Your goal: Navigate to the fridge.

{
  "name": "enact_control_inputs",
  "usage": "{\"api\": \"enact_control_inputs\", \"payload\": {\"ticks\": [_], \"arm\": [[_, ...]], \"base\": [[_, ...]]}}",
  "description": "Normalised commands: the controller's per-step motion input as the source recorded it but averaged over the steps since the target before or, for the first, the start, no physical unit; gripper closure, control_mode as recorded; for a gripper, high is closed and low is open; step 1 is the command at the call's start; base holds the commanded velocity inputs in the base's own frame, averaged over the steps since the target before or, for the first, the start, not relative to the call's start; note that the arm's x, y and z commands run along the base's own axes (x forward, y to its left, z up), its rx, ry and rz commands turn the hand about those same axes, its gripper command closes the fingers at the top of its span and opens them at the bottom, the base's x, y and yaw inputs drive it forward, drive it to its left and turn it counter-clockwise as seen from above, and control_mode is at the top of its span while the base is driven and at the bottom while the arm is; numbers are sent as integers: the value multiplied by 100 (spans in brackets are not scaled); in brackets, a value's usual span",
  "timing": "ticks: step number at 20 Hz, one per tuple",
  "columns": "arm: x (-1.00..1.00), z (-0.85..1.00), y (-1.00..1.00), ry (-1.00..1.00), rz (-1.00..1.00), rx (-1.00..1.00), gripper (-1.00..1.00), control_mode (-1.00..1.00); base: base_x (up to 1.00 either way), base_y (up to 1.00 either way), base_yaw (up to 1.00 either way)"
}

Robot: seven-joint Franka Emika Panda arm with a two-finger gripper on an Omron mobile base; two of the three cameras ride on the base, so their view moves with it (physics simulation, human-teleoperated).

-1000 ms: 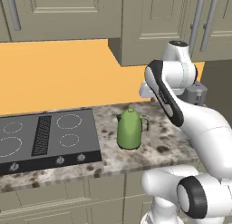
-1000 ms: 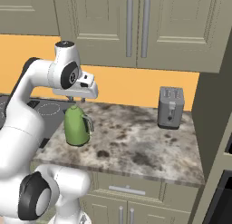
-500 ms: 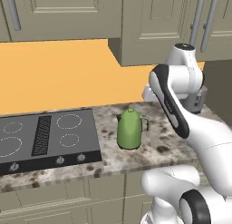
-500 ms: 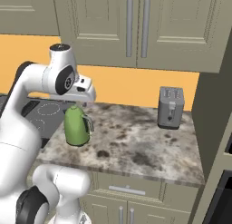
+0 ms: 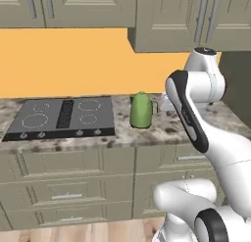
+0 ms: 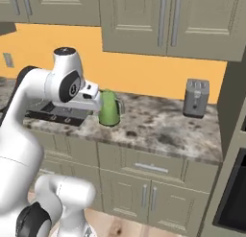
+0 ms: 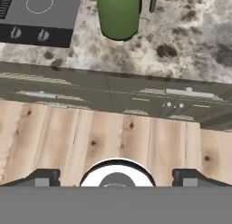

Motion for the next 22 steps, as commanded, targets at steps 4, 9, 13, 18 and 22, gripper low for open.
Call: {"api": "enact_control_inputs", "payload": {"ticks": [4,9,13,18,22], "arm": [[0,0,0,0,0,0,-100,100],[0,0,0,0,0,0,-100,100],[0,0,0,0,0,0,-100,100],[0,0,0,0,0,0,-100,100],[0,0,0,0,0,0,-100,100]], "base": [[-61,0,58],[-15,0,69],[0,3,74],[27,16,73],[50,11,77]]}}
